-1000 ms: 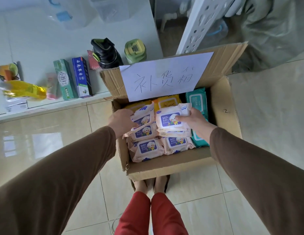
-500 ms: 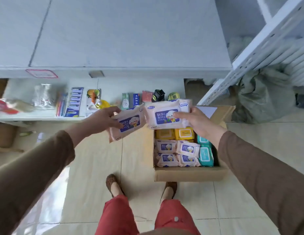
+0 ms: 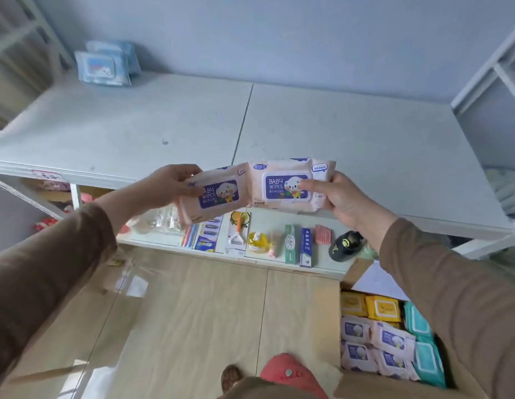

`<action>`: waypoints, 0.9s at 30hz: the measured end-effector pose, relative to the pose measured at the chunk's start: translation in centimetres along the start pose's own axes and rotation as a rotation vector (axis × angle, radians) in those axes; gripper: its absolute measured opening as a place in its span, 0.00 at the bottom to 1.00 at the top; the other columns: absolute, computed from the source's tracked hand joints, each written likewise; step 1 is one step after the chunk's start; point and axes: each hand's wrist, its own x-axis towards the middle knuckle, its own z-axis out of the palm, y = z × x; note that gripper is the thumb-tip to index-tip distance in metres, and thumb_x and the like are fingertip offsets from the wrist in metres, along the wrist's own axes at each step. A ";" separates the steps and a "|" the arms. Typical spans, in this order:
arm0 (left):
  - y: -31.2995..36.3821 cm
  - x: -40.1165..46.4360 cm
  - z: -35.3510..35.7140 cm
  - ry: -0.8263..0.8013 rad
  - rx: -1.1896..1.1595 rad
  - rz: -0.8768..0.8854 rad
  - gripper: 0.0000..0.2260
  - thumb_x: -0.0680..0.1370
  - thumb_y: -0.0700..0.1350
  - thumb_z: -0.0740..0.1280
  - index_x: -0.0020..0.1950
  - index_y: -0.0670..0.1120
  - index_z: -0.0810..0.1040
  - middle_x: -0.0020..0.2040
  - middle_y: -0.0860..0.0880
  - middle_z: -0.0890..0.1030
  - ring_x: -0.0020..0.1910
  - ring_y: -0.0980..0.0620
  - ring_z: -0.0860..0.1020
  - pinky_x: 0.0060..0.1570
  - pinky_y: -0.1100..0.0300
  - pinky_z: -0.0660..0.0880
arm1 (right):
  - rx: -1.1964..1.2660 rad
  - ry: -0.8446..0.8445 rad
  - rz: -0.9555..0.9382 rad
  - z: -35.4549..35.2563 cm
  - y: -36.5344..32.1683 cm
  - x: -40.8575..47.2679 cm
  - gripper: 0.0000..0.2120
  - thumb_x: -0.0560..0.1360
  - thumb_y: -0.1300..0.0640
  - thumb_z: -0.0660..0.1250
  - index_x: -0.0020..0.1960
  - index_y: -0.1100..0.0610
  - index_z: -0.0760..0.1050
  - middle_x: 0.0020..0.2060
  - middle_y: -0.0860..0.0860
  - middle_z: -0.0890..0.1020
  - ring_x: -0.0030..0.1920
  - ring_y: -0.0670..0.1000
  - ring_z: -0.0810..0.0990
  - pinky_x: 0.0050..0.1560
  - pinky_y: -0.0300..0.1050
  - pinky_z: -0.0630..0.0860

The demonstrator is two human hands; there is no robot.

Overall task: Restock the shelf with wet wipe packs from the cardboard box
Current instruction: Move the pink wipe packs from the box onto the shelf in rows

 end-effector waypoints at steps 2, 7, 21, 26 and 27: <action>-0.3 2.3 -3.1 0.050 0.050 0.014 0.08 0.76 0.38 0.71 0.53 0.48 0.80 0.46 0.48 0.85 0.41 0.49 0.82 0.38 0.60 0.75 | -0.012 0.003 -0.023 1.6 -1.3 2.9 0.19 0.68 0.61 0.77 0.59 0.58 0.81 0.53 0.57 0.86 0.55 0.59 0.84 0.46 0.50 0.81; 0.1 9.2 -9.4 0.131 0.202 0.034 0.06 0.76 0.40 0.71 0.49 0.50 0.81 0.44 0.47 0.85 0.41 0.47 0.79 0.41 0.56 0.73 | -0.027 0.040 -0.069 3.5 -3.2 11.3 0.15 0.69 0.63 0.77 0.55 0.55 0.82 0.52 0.55 0.86 0.55 0.59 0.84 0.51 0.54 0.79; -1.1 30.0 -27.2 0.327 0.257 0.021 0.10 0.76 0.39 0.70 0.57 0.45 0.80 0.50 0.43 0.82 0.46 0.46 0.75 0.43 0.58 0.70 | 0.010 0.022 -0.038 9.5 -9.5 36.2 0.28 0.65 0.57 0.80 0.64 0.59 0.78 0.55 0.56 0.85 0.57 0.59 0.84 0.55 0.55 0.77; -1.8 35.7 -33.2 0.272 0.278 0.047 0.09 0.76 0.39 0.70 0.55 0.50 0.80 0.47 0.47 0.80 0.46 0.48 0.75 0.40 0.59 0.69 | 0.004 0.092 -0.036 13.3 -10.6 42.1 0.23 0.69 0.57 0.76 0.62 0.60 0.79 0.55 0.56 0.86 0.58 0.60 0.83 0.50 0.50 0.71; -2.1 36.9 -34.3 0.255 0.289 0.055 0.10 0.76 0.40 0.70 0.56 0.49 0.80 0.47 0.48 0.80 0.45 0.49 0.75 0.40 0.60 0.69 | 0.002 0.110 -0.043 14.0 -10.9 43.1 0.24 0.67 0.55 0.77 0.61 0.60 0.80 0.55 0.56 0.86 0.59 0.60 0.83 0.51 0.51 0.70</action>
